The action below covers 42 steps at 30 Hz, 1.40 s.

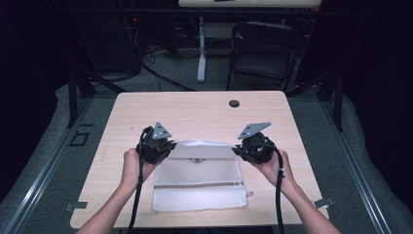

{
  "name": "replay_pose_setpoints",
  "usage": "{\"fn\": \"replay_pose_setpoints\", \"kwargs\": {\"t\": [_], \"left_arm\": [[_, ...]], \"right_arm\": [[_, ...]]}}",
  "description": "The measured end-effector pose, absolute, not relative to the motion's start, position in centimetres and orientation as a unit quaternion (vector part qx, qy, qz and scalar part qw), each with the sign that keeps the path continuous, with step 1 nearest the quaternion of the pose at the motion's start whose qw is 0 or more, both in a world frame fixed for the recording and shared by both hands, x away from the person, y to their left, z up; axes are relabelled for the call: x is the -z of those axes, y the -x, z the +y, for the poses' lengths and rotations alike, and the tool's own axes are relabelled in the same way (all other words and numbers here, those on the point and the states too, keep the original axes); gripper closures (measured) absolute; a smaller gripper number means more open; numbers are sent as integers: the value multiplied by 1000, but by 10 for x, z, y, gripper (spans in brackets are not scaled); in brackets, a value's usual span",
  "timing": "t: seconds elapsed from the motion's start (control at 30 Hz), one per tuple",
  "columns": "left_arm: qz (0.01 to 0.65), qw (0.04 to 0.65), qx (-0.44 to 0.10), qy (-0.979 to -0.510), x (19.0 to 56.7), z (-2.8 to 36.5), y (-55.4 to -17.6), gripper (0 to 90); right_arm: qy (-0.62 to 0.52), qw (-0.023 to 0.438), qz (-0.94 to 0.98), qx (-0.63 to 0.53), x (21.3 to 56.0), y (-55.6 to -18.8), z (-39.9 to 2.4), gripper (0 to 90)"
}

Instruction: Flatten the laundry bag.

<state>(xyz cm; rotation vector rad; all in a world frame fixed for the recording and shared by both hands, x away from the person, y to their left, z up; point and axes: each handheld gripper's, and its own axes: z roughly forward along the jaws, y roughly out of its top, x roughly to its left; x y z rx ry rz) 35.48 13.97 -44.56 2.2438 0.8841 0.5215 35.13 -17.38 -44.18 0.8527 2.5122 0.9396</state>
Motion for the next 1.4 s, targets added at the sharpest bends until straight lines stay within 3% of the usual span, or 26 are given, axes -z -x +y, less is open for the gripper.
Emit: {"fn": "replay_pose_setpoints", "kwargs": {"t": [0.13,0.5,0.63,0.7,0.9,1.0,1.4], "left_arm": [[343,333,-198,-855,444,140,-361,885],[364,328,-192,-850,440,144,-379,885],[368,326,-192,-849,440,143,-385,885],[369,325,-193,-849,440,142,-389,885],[372,323,-196,-848,440,141,-397,885],[377,325,-197,-845,441,141,-402,885],[390,320,-206,-838,451,137,-423,884]], "right_arm": [[-308,163,875,-336,440,-360,-175,841],[-330,154,861,-354,433,-351,-192,580],[-329,155,859,-361,431,-336,-197,561],[-327,148,859,-365,434,-330,-199,589],[-292,78,896,-326,479,-322,-190,893],[-279,39,912,-299,506,-320,-180,900],[-261,9,936,-238,541,-317,-153,900]]}}
